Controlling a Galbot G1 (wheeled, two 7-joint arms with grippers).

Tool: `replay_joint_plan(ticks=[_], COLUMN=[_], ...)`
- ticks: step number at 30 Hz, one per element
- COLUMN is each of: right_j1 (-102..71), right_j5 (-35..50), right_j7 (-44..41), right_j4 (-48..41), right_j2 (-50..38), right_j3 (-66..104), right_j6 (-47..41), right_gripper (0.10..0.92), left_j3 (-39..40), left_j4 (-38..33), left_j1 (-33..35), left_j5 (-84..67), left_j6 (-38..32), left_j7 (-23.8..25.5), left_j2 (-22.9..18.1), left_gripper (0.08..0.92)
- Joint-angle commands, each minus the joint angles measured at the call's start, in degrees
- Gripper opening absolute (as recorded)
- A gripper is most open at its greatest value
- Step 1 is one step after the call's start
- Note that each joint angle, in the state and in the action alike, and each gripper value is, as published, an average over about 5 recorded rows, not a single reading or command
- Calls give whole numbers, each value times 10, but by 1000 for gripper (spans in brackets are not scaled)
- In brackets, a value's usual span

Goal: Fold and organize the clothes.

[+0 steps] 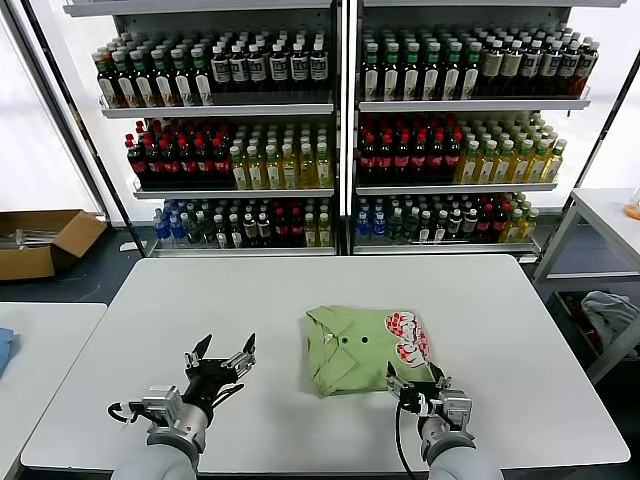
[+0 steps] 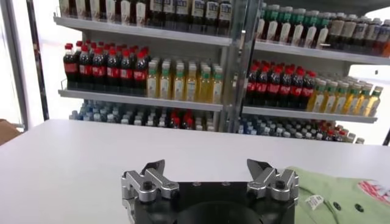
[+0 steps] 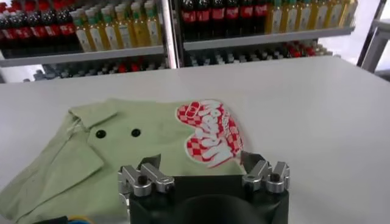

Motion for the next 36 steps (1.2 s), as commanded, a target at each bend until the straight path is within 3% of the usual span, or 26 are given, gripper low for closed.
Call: replay_joint_plan(ticks=[1, 12, 19, 24, 31, 36], right_j1=[-21, -22, -25, -25, -40, -71], right_j5=[84, 91, 81, -27, -296, -294], right_j7=[7, 19, 2, -46, -96, -85], right_j4=[2, -16, 53, 113, 126, 73], right_j2=[9, 10, 4, 0, -16, -37], right_j3=[4, 7, 25, 30, 55, 123], right_j6=[1, 0, 0, 29, 61, 70], right_gripper=[822, 823, 823, 823, 823, 823], left_j3=[6, 0, -1, -5, -23, -33], left_j4=[5, 6, 2, -11, -36, -38], left_j1=[2, 4, 2, 4, 17, 28], left_j5=[7, 7, 6, 14, 17, 19], left_j6=[-1, -2, -4, -22, -51, -74], left_j7=[2, 6, 7, 8, 10, 15], left_j2=[-3, -2, -1, -4, -20, -20], left_gripper=[823, 823, 823, 823, 823, 823])
